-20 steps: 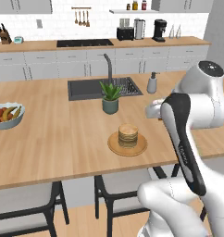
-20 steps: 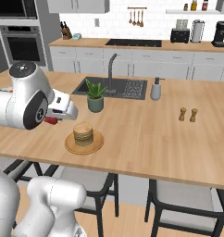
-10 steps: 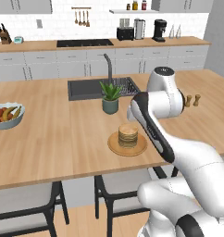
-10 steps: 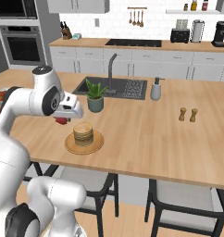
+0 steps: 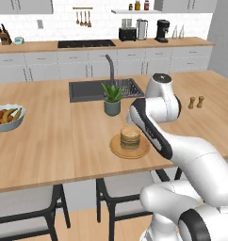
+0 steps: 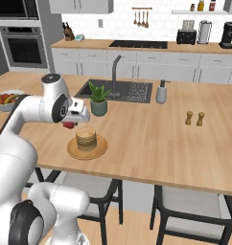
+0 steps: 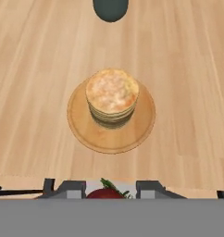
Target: Take the strawberry from the fridge and place it on top of the pancake, located on the dining counter.
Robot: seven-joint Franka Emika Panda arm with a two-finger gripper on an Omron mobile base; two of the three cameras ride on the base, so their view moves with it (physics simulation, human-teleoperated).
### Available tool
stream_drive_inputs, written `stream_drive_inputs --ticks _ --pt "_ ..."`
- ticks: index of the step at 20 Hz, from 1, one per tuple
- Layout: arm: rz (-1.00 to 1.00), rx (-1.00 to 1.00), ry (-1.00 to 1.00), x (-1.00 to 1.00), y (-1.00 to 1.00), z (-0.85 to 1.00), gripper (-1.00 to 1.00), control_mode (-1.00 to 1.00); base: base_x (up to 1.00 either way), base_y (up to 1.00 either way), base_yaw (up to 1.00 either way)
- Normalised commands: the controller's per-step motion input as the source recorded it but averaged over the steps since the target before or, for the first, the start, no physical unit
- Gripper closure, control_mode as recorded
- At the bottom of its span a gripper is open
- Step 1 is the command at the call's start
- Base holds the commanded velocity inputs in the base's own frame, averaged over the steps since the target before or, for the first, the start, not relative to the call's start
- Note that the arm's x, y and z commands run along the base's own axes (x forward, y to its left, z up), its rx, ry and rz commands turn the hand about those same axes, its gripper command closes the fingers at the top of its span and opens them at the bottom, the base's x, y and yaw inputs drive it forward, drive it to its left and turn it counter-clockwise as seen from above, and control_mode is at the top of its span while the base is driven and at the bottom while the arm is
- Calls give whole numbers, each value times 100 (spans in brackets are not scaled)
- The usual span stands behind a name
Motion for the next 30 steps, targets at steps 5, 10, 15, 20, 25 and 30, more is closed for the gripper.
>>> stream_drive_inputs --ticks 5,10,15,20,25,30 --pt "0 0 -9 36 0 -15 100 -100 0 0 0" --pt "0 0 -1 32 0 -6 100 -100 0 0 0" --pt "0 0 0 41 1 -10 100 -100 0 0 0" --pt "0 0 0 34 4 -21 100 -100 0 0 0" --pt "0 0 0 21 3 -29 100 -100 0 0 0" --pt "0 0 0 19 0 -30 100 -100 0 0 0"
